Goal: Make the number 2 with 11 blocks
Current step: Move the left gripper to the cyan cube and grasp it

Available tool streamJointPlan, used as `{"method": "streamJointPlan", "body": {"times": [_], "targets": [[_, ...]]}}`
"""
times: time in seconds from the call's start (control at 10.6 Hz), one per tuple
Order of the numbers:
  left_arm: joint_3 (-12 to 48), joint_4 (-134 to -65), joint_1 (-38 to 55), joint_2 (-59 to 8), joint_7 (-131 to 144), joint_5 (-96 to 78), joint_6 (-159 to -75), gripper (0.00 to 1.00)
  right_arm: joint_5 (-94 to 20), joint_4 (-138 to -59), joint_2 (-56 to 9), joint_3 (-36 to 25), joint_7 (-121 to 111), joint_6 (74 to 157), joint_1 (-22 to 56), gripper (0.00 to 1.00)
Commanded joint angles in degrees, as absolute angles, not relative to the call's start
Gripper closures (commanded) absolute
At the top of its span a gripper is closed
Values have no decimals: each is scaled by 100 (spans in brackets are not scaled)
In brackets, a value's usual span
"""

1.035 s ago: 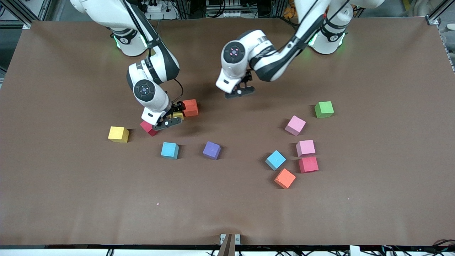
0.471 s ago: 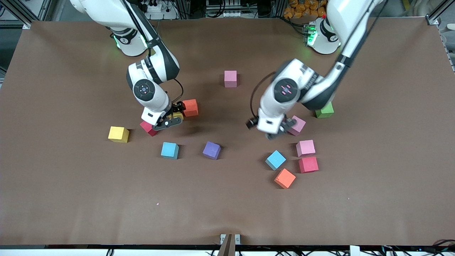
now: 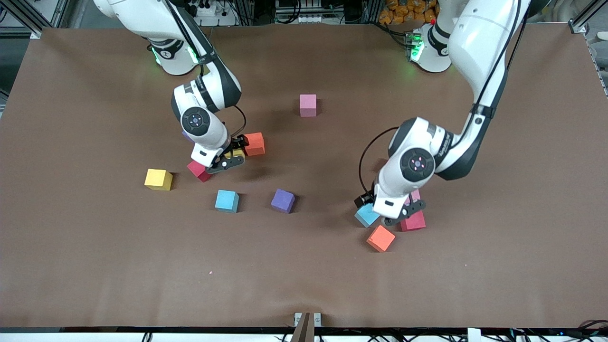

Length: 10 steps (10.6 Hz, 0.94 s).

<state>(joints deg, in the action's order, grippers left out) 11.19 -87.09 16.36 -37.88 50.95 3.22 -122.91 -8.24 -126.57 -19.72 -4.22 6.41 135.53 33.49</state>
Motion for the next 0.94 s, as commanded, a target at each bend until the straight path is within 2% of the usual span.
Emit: {"method": "streamJointPlan", "body": {"times": [0.0, 0.38, 0.47, 0.56, 0.66, 0.75, 0.85], "targets": [[1002, -8202, 1758, -4121, 4878, 378, -12366, 0, -905, -12674, -2048, -448, 650, 13614, 3436, 0], [871, -8024, 1933, -4517, 5158, 265, -12628, 0, -1019, -12674, -2232, -439, 659, 13632, 3437, 0], [818, -8033, 1968, -4544, 5290, 229, -12665, 0, -1080, -12674, -2267, -431, 659, 13658, 3471, 6], [791, -8042, 1969, -4544, 5326, 194, -12665, 0, -1220, -12674, -2268, -431, 659, 13658, 3559, 36], [782, -8042, 1960, -4553, 5335, -42, -12665, 0, -1335, -12674, -2259, -431, 659, 13641, 3577, 60], [652, -8033, 1960, -4553, 5378, -357, -12665, 0, -1336, -12656, -2215, -439, 633, 13588, 3568, 65], [598, -8033, 1969, -4561, 5466, -473, -12665, 0, -1336, -12639, -2102, -439, 572, 13492, 3534, 65]]}}
